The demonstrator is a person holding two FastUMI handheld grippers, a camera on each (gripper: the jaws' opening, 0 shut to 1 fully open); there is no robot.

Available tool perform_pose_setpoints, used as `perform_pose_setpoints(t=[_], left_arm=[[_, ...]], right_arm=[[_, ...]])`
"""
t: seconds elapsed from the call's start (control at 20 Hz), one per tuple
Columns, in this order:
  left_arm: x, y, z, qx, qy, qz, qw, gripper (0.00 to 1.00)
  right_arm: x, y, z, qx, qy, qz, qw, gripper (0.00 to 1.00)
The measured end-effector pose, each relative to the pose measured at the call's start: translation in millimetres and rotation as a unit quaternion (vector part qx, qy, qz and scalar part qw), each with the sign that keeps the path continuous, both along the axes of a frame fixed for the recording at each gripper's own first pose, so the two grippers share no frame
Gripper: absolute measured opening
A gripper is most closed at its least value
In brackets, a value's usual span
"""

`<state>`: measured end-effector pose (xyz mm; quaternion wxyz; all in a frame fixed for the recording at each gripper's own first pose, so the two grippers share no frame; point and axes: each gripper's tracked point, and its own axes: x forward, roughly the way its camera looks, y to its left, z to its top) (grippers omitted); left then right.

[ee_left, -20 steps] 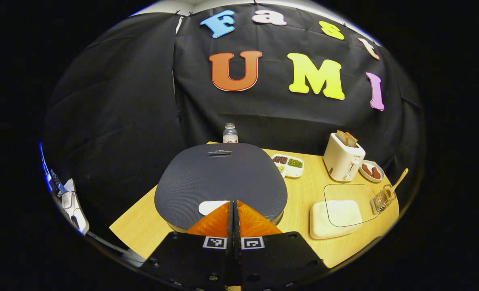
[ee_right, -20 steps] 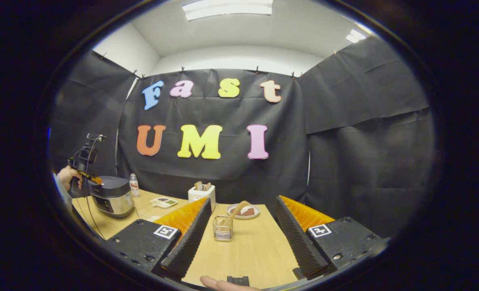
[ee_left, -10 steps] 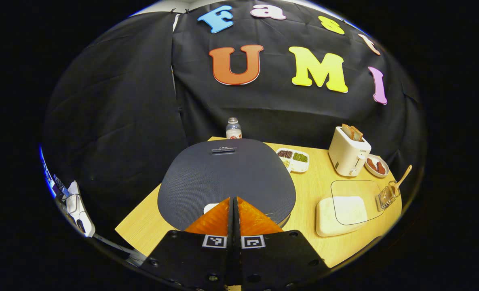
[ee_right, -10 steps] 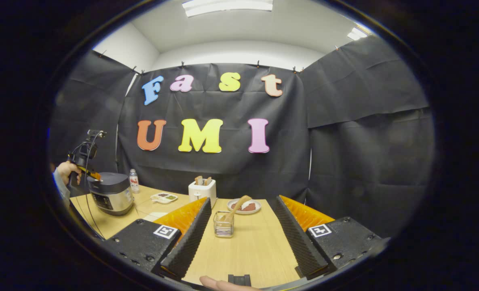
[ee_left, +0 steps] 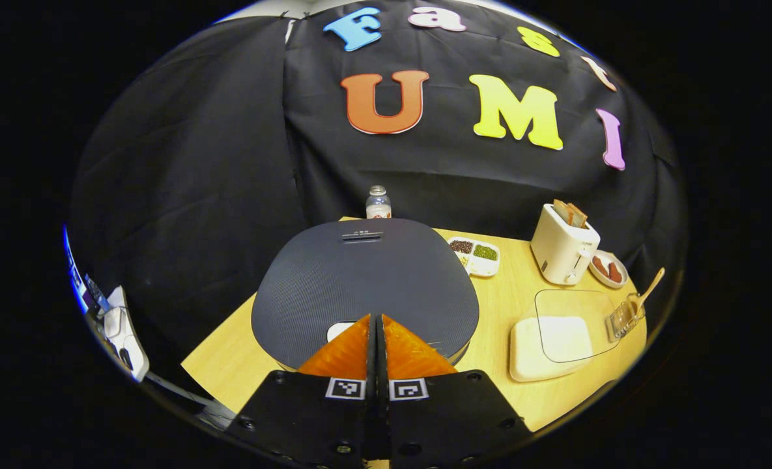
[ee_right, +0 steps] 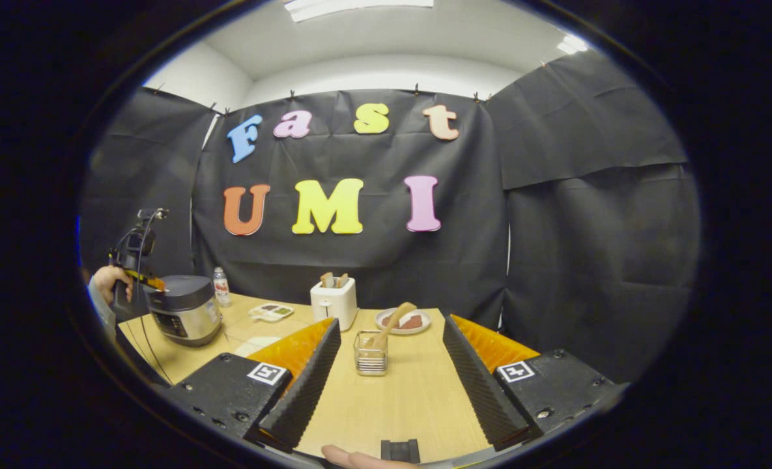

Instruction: Close the left gripper, press the button to open the rice cooker; take a wooden spoon from the chopstick holder with the right hand, scoop a spoonful of rice and pour it into the rice cooker, then put the wooden spoon back into the chopstick holder.

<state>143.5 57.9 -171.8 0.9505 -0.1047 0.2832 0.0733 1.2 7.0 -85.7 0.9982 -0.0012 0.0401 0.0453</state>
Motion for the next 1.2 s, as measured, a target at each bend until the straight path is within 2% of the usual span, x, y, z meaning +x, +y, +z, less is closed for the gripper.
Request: perform_pose_setpoints(t=[0.05, 0.1, 0.2, 0.25, 0.3, 0.4, 0.45, 0.5, 0.75, 0.95, 1.0, 1.2], left_arm=[[-4, -1, 2, -0.016, -0.003, -0.001, 1.0, 0.0], [-9, -5, 5, -0.032, -0.008, -0.007, 0.999, 0.0], [-7, -13, 26, -0.047, -0.057, -0.016, 0.997, 0.05], [-7, -15, 42, -0.042, -0.089, -0.017, 0.995, 0.24], [-15, -13, 62, -0.022, -0.122, -0.01, 0.992, 0.49], [-29, -3, 73, 0.036, -0.143, 0.02, 0.989, 0.99], [-36, -5, 76, 0.059, -0.152, 0.017, 0.987, 0.94], [-47, -11, 82, 0.069, -0.162, 0.01, 0.984, 0.94], [-89, -43, 98, 0.047, -0.212, -0.022, 0.976, 0.95], [-119, -54, 108, 0.046, -0.236, -0.04, 0.97, 0.95], [-126, -53, 111, 0.048, -0.241, -0.042, 0.969, 0.95], [-158, -62, 121, 0.046, -0.268, -0.05, 0.961, 0.95]], right_arm=[[0, -1, -3, -0.001, 0.005, 0.001, 1.0, 0.96], [1, -3, -6, -0.002, 0.009, 0.001, 1.0, 0.96], [5, -10, -12, -0.007, 0.015, -0.003, 1.0, 0.96], [8, -13, -16, -0.011, 0.019, -0.009, 1.0, 0.96], [13, -17, -20, -0.013, 0.024, -0.02, 0.999, 0.96], [27, -18, -24, -0.007, 0.028, -0.035, 0.999, 0.96], [33, -16, -31, -0.003, 0.033, -0.038, 0.999, 1.0], [41, -13, -37, -0.002, 0.038, -0.037, 0.999, 0.96], [84, -3, -61, 0.003, 0.055, -0.025, 0.998, 1.0], [126, 12, -81, 0.039, 0.067, 0.005, 0.997, 1.0], [139, 17, -83, 0.05, 0.064, 0.014, 0.997, 0.96], [194, 26, -95, 0.097, 0.062, 0.019, 0.993, 1.0]])
